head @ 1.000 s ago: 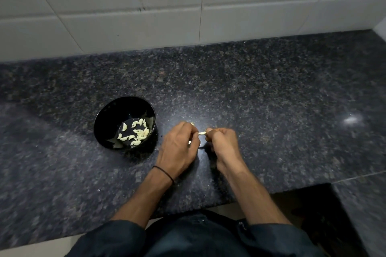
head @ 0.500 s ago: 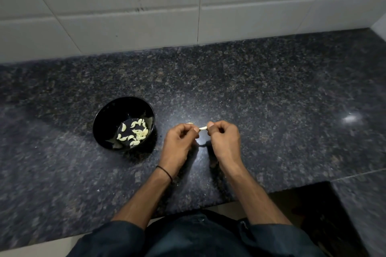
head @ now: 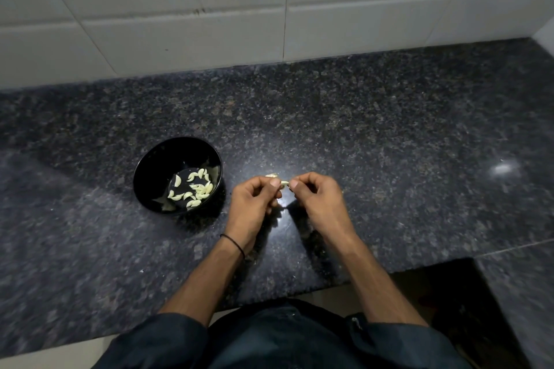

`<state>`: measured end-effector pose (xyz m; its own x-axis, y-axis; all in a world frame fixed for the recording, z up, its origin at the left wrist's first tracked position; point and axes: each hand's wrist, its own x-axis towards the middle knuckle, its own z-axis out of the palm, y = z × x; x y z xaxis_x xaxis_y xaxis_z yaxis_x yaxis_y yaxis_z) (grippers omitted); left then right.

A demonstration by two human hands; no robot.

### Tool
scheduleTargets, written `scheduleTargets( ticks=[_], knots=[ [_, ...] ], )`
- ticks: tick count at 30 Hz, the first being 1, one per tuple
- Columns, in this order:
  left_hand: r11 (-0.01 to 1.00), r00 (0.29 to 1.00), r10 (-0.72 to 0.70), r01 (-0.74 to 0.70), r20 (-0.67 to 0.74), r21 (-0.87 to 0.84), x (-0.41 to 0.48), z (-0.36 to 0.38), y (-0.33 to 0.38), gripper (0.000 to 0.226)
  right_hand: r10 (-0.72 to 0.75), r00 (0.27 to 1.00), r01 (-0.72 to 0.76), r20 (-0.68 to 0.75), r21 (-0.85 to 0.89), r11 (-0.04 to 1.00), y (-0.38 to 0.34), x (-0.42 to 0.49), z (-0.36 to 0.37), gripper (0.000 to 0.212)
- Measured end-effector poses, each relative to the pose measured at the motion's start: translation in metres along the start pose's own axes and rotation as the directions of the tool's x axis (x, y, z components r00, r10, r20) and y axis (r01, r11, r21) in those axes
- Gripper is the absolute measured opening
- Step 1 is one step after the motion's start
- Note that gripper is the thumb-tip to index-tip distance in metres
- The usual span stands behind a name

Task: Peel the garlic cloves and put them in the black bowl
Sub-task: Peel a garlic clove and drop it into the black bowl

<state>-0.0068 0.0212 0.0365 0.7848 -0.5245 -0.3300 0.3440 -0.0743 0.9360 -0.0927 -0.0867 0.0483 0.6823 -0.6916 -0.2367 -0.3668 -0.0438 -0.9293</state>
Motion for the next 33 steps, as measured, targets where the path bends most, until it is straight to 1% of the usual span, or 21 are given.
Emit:
scheduleTargets(
  ticks=[3,6,10,12,13,16,18,19,20,21,22,23,24,25,26,27,29,30,31,32,33],
  knots=[
    [1.000,1.000,-0.005,0.005,-0.001,-0.008,-0.001,0.000,0.001,0.019,-0.008,1.000,0.009,0.013,-0.050,0.999,-0.002,0.000,0.001,0.012],
    [0.998,0.999,-0.038,0.039,0.011,-0.042,-0.001,-0.001,0.000,0.017,-0.019,1.000,0.019,0.016,-0.048,0.999,-0.005,-0.002,0.003,0.014],
    [0.994,0.998,-0.070,0.070,0.011,-0.078,-0.001,0.001,0.001,0.015,0.030,1.000,-0.030,-0.008,-0.026,0.999,-0.008,-0.003,0.008,0.016],
    [0.998,0.999,-0.031,0.030,-0.015,-0.051,-0.001,0.003,0.000,0.015,0.113,0.994,-0.112,-0.006,0.086,0.990,-0.008,-0.003,0.012,0.020],
    [1.000,0.999,0.010,-0.011,-0.030,-0.019,-0.001,0.004,0.000,0.014,0.176,0.984,-0.175,0.013,0.205,0.963,-0.008,-0.002,0.014,0.024],
    [0.983,0.989,0.142,-0.137,-0.032,0.124,0.002,0.003,-0.002,0.013,0.340,0.929,-0.362,0.145,0.541,0.759,-0.015,-0.001,0.015,0.025],
    [0.976,0.987,0.159,-0.154,-0.021,0.156,0.004,0.002,-0.004,0.013,0.379,0.906,-0.409,0.191,0.626,0.664,-0.017,0.000,0.015,0.023],
    [0.971,0.986,0.166,-0.159,-0.021,0.177,0.005,0.001,-0.006,0.015,0.374,0.912,-0.396,0.172,0.613,0.683,-0.016,-0.001,0.015,0.024],
    [0.961,0.983,0.184,-0.175,-0.020,0.212,0.005,0.001,-0.007,0.016,0.345,0.932,-0.349,0.110,0.526,0.776,-0.015,-0.002,0.014,0.025],
    [0.944,0.977,0.211,-0.199,-0.019,0.264,0.004,0.001,-0.008,0.017,0.282,0.959,-0.273,0.025,0.349,0.896,-0.014,-0.003,0.014,0.026],
    [0.921,0.970,0.243,-0.225,-0.017,0.318,0.003,0.002,-0.009,0.015,0.190,0.980,-0.182,-0.057,0.120,0.976,-0.014,-0.004,0.013,0.025],
    [0.898,0.963,0.269,-0.244,-0.018,0.367,0.002,0.002,-0.008,0.012,0.094,0.990,-0.103,-0.109,-0.077,0.992,-0.013,-0.005,0.013,0.022],
    [0.881,0.958,0.287,-0.256,-0.021,0.398,0.002,0.002,-0.008,0.008,0.032,0.990,-0.057,-0.139,-0.178,0.982,-0.013,-0.005,0.014,0.020],
    [0.874,0.953,0.302,-0.268,-0.022,0.405,0.003,0.002,-0.006,0.007,0.023,0.988,-0.052,-0.155,-0.184,0.982,-0.014,-0.006,0.015,0.021],
    [0.879,0.953,0.303,-0.270,-0.023,0.392,0.003,0.002,-0.005,0.007,0.065,0.986,-0.079,-0.152,-0.086,0.993,-0.015,-0.005,0.016,0.023],
    [0.900,0.958,0.285,-0.257,-0.030,0.353,0.004,0.003,-0.004,0.009,0.141,0.982,-0.131,-0.127,0.086,0.988,-0.015,-0.003,0.018,0.026],
    [0.962,0.979,0.199,-0.185,-0.053,0.203,0.004,0.005,-0.002,0.010,0.285,0.958,-0.256,-0.008,0.415,0.873,-0.018,-0.001,0.022,0.029],
    [0.983,0.987,0.148,-0.140,-0.060,0.122,0.003,0.006,-0.001,0.008,0.322,0.945,-0.302,0.052,0.509,0.806,-0.019,-0.001,0.023,0.028],
    [0.994,0.993,0.098,-0.095,-0.059,0.053,0.002,0.007,0.000,0.007,0.336,0.938,-0.324,0.084,0.557,0.765,-0.017,0.000,0.024,0.027],
    [0.999,0.998,0.049,-0.049,-0.049,-0.002,0.002,0.008,0.000,0.007,0.330,0.940,-0.320,0.088,0.567,0.759,-0.015,0.000,0.024,0.025],
    [0.999,0.999,0.006,-0.008,-0.035,-0.052,0.001,0.008,0.000,0.008,0.311,0.949,-0.294,0.056,0.519,0.803,-0.013,-0.001,0.024,0.025]
  ],
)
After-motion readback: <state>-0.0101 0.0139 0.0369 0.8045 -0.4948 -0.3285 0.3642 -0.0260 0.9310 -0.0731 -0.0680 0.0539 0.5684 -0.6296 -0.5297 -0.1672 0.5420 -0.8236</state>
